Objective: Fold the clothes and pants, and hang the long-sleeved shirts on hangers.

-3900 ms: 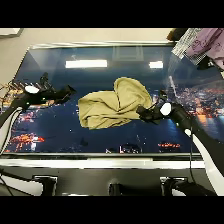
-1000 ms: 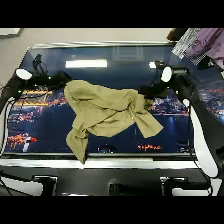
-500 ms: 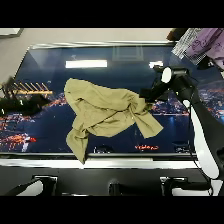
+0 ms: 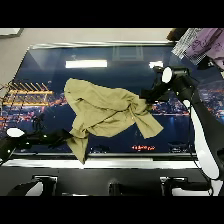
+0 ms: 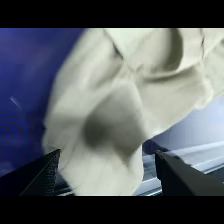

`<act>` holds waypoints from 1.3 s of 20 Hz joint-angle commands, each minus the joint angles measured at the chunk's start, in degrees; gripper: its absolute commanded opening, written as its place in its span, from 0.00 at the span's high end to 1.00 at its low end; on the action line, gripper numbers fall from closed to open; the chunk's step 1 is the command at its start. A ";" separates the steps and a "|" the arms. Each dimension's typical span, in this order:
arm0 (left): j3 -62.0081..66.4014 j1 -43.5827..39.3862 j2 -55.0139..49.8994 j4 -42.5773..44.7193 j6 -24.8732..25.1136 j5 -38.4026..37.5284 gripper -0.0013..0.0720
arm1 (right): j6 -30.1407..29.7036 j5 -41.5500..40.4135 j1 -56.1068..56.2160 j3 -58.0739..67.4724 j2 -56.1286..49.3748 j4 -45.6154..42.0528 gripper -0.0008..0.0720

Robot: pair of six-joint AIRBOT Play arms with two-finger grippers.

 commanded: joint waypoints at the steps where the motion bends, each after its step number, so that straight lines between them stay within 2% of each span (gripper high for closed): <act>1: -1.75 -4.96 -1.40 -1.22 -0.37 4.96 0.04 | 0.04 0.11 0.04 -0.02 0.04 0.15 0.95; 5: -1.51 -9.53 -5.14 -8.41 1.09 11.63 0.05 | 0.48 1.09 0.04 -0.02 0.04 0.35 0.95; 7: -1.51 -11.52 -6.38 -11.78 1.88 13.94 0.12 | 0.48 1.27 0.04 -0.02 0.04 1.40 0.95; 8: -1.44 -12.22 -6.88 -12.02 1.88 14.36 0.43 | 0.48 1.07 0.04 -0.02 0.04 2.78 0.95; 9: -1.33 -12.55 -7.19 -12.02 1.92 14.29 0.96 | 0.44 0.92 0.07 -0.02 0.04 4.35 0.95; 12: 3.34 -11.56 -6.75 -11.93 3.17 13.49 0.96 | 0.09 -0.42 0.04 0.00 0.42 11.19 0.96; 14: 13.16 -9.44 -6.58 -10.10 3.32 11.72 0.96 | -2.01 -4.72 0.04 1.79 2.27 13.57 0.96; 15: 19.93 -8.22 -6.58 -7.72 2.75 10.58 0.96 | -1.70 -7.34 -0.02 4.55 3.58 11.28 0.96; 18: 45.99 -4.76 -6.58 2.47 -2.97 7.15 0.96 | 2.08 -14.27 -0.02 16.83 7.76 -1.64 0.96; 22: 77.33 -2.19 -6.16 11.82 -10.01 5.75 0.96 | 3.06 -16.28 -0.02 31.78 14.25 -15.61 0.96; 24: 87.65 -1.29 -4.74 17.86 -15.78 5.70 0.96 | 4.61 -16.63 0.00 31.93 20.59 -19.71 0.96; 26: 92.43 -0.68 -1.64 23.12 -20.90 5.86 0.96 | 5.03 -13.64 0.00 31.93 26.99 -20.04 0.96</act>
